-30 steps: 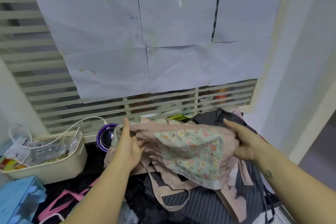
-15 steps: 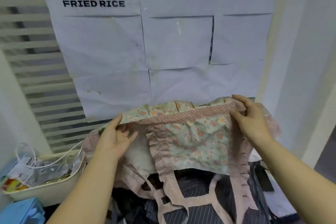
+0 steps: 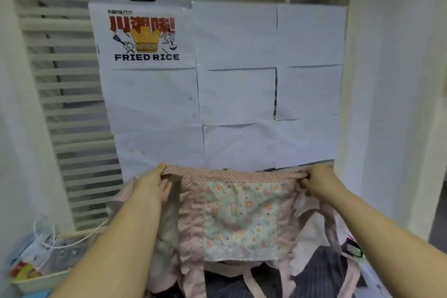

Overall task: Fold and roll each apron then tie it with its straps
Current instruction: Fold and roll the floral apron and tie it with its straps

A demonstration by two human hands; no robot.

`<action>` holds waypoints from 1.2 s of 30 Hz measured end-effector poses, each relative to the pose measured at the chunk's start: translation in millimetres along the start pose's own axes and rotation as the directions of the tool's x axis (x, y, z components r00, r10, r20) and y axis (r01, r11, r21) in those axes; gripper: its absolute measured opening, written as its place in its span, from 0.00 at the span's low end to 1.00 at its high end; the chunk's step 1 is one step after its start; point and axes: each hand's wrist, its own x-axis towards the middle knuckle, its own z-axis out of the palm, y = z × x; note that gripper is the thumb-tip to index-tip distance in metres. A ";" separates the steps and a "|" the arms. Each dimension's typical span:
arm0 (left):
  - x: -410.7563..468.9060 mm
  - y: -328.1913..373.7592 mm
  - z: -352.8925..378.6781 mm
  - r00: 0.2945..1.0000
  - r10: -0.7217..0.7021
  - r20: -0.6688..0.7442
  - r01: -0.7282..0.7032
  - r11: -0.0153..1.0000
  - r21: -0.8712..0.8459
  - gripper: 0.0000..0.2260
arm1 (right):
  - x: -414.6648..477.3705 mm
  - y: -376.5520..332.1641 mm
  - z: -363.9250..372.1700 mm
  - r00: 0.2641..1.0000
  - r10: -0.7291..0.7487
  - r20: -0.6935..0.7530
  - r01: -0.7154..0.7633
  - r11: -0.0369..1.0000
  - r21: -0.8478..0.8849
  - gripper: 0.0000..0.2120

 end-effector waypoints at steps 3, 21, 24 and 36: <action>8.3 -14.9 -13.6 0.995 -0.091 0.030 0.087 0.989 0.119 0.08 | -2.3 1.6 2.4 0.986 0.084 0.145 -0.044 0.965 -0.258 0.08; -7.7 -10.3 -14.9 0.606 0.675 0.421 -0.644 0.105 0.758 0.16 | 17.5 5.2 -17.4 0.985 0.052 -0.165 -0.017 0.977 0.211 0.09; -11.7 2.4 -14.5 0.551 0.624 0.554 -0.632 -0.121 0.765 0.21 | 18.4 2.8 -28.6 0.945 -0.021 -0.325 0.045 0.997 0.066 0.08; -79.2 28.0 34.5 0.282 0.827 0.485 -0.775 -0.101 0.623 0.28 | -14.3 -30.1 -80.4 0.747 0.074 -0.660 0.233 0.901 0.365 0.15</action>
